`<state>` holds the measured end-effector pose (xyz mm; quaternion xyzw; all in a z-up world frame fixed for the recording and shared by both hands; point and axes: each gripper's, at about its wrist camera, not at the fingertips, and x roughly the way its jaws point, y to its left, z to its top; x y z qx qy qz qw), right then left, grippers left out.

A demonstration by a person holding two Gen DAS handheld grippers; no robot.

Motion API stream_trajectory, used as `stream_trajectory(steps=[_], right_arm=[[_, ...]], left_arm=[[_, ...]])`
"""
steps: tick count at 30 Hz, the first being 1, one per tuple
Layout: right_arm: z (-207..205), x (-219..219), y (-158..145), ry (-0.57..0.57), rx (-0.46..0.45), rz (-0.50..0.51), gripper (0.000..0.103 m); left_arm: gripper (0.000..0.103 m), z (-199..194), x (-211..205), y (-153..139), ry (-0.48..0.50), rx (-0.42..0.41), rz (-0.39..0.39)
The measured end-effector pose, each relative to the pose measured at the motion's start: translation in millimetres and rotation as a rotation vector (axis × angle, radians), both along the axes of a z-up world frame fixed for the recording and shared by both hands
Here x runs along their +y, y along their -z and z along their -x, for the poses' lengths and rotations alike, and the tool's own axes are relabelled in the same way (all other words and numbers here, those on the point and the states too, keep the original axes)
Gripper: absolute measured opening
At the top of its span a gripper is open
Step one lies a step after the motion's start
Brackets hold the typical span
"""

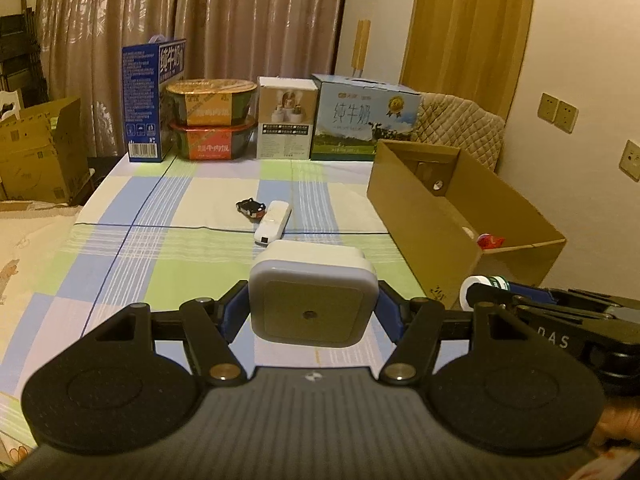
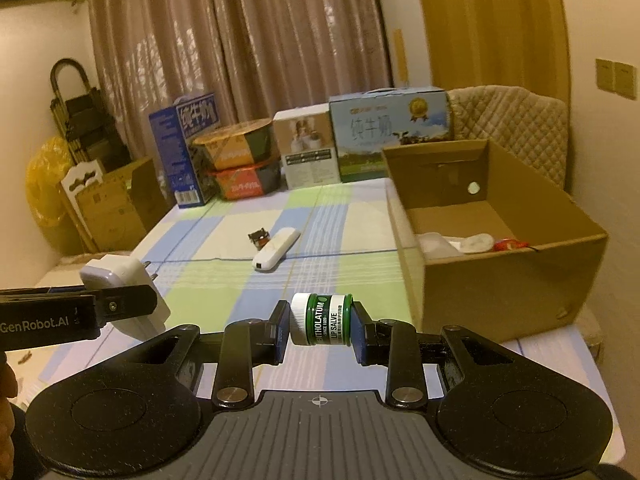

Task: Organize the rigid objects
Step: 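Lift the white device and green-capped bottle and carry both over the cardboard box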

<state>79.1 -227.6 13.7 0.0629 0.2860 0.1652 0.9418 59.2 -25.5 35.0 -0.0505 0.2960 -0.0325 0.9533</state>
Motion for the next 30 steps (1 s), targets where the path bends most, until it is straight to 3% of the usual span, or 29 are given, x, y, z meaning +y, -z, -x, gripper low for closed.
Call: stream_trajectory(steps=[14, 30], right_arm=[[16, -18, -15, 0.027, -0.019, 0.002, 0.028], [11, -38, -20, 0.067, -0.017, 0.013, 0.028]], left_arm=[[0.062, 12, -20, -13, 0.036, -0.009, 0.005], [0.062, 3, -23, -7, 0.054, 0.015, 0.022]])
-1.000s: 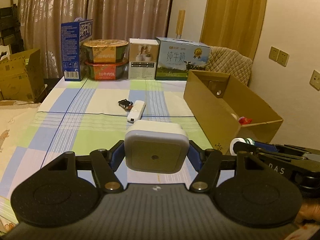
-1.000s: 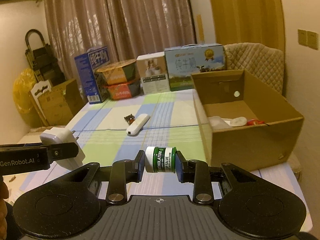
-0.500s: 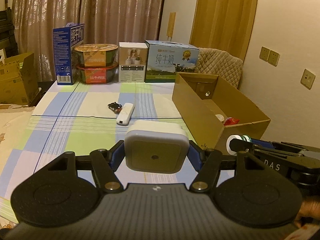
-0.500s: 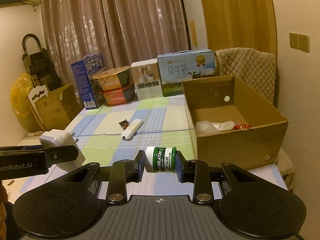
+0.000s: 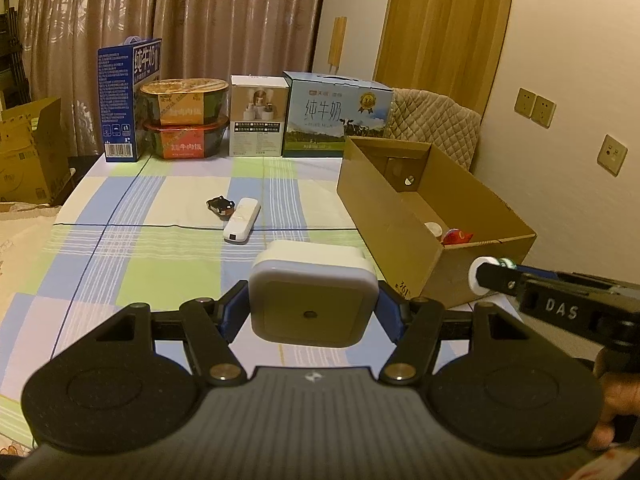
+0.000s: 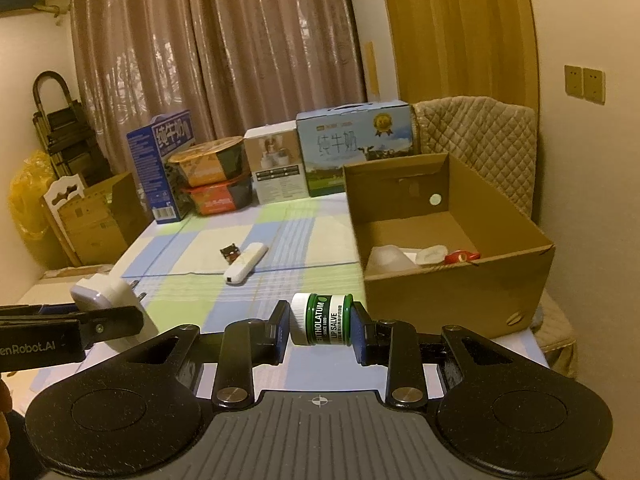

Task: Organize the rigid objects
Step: 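Lift the white device and green-capped bottle and carry both over the cardboard box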

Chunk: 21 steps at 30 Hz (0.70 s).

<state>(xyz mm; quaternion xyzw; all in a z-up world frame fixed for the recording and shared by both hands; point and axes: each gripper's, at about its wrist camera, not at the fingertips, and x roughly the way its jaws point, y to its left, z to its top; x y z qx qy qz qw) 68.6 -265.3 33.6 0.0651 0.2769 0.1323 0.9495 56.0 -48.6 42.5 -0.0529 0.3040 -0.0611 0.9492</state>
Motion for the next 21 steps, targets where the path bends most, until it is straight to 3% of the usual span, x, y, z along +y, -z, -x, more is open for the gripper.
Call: stream_trajectory(steps=[10, 21], right_arm=[[-15, -34, -9, 0.064, -0.011, 0.031, 0.028], [-63, -97, -25, 0.099, -0.018, 0.06, 0.028]], left_arm=[[0.062, -19, -21, -1, 0.059, -0.006, 0.011], [0.062, -79, -89, -18, 0.216, -0.03, 0.042]])
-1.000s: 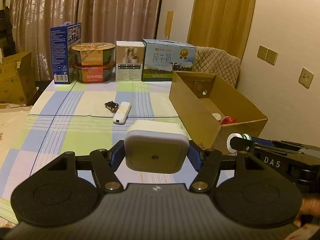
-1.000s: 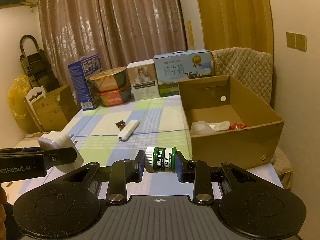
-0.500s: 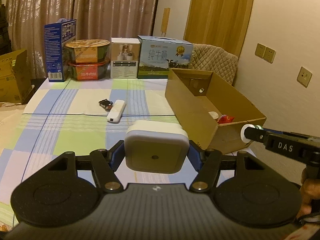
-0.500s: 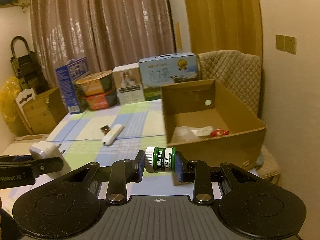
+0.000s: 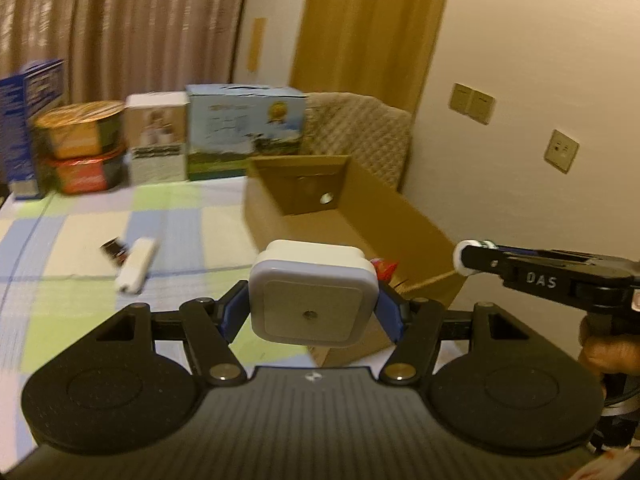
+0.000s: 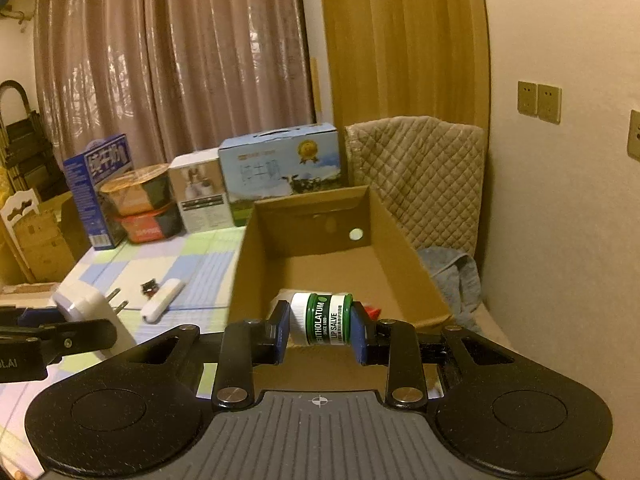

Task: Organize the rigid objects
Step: 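Lift the white device and green-capped bottle and carry both over the cardboard box, then open the left gripper to drop the white device while the right releases the bottle into the box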

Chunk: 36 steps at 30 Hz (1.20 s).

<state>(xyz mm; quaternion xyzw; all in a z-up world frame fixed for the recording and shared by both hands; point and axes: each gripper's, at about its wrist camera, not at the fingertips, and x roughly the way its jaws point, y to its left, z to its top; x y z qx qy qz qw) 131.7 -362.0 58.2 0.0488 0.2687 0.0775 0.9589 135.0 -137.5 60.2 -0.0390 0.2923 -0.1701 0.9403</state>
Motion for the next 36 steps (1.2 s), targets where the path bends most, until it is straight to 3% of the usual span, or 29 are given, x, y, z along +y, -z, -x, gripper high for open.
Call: stream_trajectory(steps=[11, 19, 36], right_arm=[[-92, -37, 12, -0.036, 0.08, -0.038, 0.028], [-156, -40, 37, -0.084, 0.16, 0.023, 0.028], [-187, -38, 62, -0.089, 0.208, 0.041, 0.028]], left_arm=[[0.062, -115, -53, 4, 0.09, 0.024, -0.075], [0.062, -186, -64, 25, 0.114, 0.082, -0.101], [0.062, -221, -88, 52, 0.16, 0.119, -0.159]])
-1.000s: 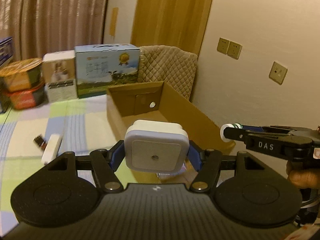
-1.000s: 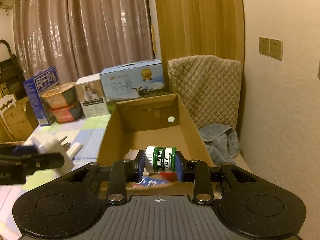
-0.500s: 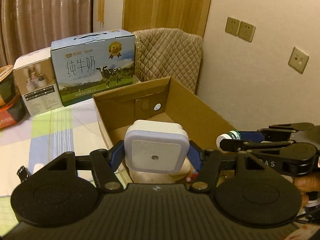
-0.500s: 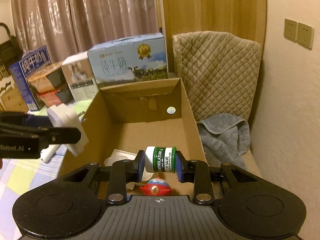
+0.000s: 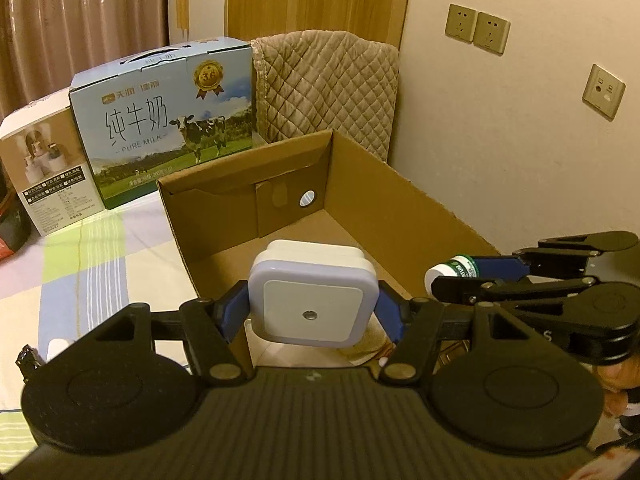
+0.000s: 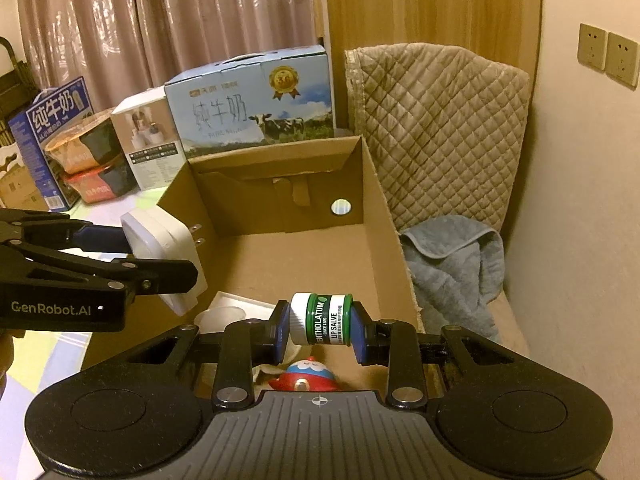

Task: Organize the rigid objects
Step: 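Open the left gripper to drop the white device while the right releases the bottle into the box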

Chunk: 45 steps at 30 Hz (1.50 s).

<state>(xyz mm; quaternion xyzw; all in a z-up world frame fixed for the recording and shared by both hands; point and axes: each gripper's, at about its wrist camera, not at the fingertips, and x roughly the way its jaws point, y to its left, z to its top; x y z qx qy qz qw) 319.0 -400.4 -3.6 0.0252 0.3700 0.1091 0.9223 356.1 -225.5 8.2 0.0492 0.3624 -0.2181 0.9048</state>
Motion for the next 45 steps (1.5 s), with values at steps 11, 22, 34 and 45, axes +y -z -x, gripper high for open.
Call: stream_trajectory(steps=[11, 22, 34, 45], right_arm=[[0, -4, 4, 0.014, 0.018, 0.01, 0.028], [3, -1, 2, 0.017, 0.031, -0.017, 0.028], [-2, 4, -4, 0.037, 0.03, -0.028, 0.028], [12, -5, -28, 0.073, -0.047, -0.072, 0.059]], left_arm=[[0.077, -9, 6, -2, -0.04, 0.001, 0.039], [0.078, 9, 29, -23, -0.057, -0.053, 0.044], [0.078, 29, 46, -23, -0.067, -0.058, 0.038], [0.078, 47, 72, -32, -0.106, -0.071, 0.036]])
